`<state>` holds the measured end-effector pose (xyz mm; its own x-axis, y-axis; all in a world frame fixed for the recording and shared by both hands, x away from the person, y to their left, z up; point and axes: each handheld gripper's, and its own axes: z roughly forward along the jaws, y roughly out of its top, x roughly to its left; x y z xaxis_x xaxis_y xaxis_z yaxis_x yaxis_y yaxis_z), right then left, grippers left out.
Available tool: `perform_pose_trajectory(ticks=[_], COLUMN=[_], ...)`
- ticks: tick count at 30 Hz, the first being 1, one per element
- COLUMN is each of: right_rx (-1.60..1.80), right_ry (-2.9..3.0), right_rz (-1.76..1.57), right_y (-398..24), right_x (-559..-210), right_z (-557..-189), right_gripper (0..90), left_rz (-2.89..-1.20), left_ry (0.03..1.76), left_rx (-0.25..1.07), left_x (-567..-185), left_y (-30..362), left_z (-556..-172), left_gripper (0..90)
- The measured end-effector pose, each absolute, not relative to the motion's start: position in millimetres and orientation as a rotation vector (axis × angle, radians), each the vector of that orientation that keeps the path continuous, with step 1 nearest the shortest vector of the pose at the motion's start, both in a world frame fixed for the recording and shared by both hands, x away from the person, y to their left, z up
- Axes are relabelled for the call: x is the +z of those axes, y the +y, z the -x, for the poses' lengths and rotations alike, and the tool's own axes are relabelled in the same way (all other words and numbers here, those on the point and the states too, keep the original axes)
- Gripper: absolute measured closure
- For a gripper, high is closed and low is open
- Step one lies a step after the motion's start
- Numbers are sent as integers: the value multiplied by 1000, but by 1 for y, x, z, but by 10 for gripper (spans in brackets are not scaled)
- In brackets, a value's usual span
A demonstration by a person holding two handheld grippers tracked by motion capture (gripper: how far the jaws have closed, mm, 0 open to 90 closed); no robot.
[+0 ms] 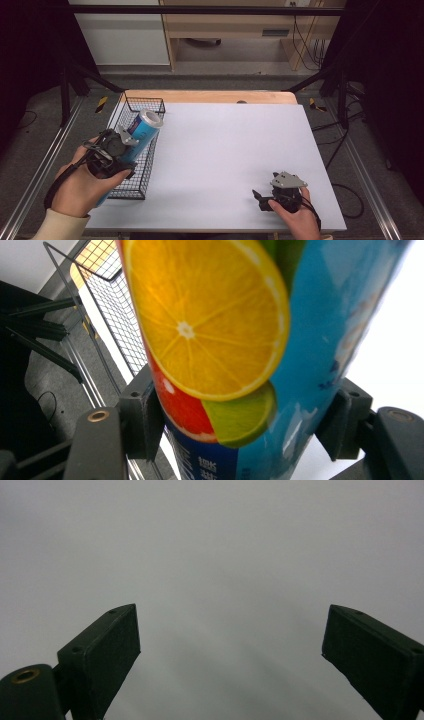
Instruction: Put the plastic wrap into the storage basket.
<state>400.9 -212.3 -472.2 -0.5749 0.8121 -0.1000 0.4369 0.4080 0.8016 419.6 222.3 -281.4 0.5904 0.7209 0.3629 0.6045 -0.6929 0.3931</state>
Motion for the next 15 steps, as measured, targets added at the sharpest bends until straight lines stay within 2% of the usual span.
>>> perform_pose_trajectory(ticks=[15], right_rx=[1031], right_ry=[2193], right_rz=[-1061], right_y=[-212], right_x=[-473], right_z=[-401], right_gripper=[89], left_rz=[-2587], left_ry=[1119], left_rx=[727], left_x=[-287], left_y=[230], left_z=[-419], left_gripper=[321])
